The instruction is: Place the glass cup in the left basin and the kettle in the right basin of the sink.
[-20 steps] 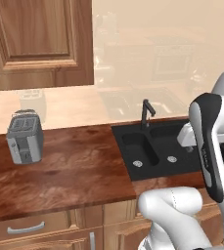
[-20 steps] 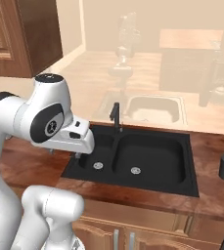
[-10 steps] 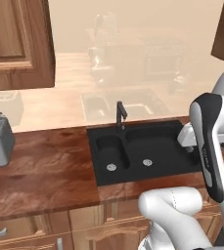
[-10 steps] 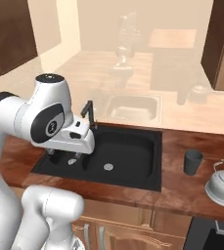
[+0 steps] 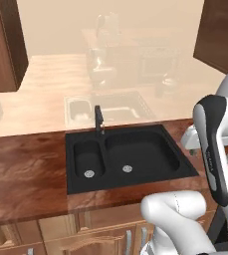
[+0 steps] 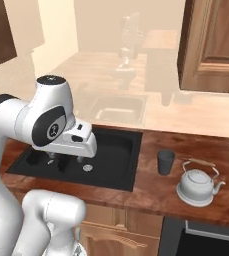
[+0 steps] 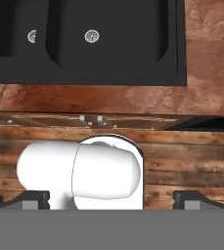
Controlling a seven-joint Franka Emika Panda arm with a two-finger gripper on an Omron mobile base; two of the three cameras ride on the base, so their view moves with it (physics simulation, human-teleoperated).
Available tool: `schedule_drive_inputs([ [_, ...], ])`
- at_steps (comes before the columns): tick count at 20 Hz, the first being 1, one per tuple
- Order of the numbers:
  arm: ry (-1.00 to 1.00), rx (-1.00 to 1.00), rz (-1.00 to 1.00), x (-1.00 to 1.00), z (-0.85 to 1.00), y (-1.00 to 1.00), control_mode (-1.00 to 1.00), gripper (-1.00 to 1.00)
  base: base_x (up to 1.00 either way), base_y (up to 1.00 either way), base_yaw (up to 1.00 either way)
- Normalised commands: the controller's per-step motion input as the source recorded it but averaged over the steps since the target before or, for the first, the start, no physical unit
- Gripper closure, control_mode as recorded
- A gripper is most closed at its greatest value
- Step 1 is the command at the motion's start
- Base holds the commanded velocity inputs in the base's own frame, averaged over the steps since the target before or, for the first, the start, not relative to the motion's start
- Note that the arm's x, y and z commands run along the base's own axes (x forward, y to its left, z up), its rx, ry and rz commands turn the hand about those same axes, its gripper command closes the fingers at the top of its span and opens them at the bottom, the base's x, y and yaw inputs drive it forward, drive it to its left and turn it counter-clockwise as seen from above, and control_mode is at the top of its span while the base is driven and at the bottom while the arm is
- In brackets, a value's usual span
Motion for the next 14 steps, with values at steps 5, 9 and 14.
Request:
schedule_drive_inputs([
  [5, 0.0, 0.0, 0.0, 0.0, 0.0, 0.0, 1.0, -1.0, 0.0, -0.48, 0.0],
  [9, 0.0, 0.0, 0.0, 0.0, 0.0, 0.0, 1.0, -1.0, 0.0, -0.33, 0.0],
  [14, 0.0, 0.0, 0.0, 0.0, 0.0, 0.0, 1.0, -1.0, 0.21, -0.11, 0.0],
])
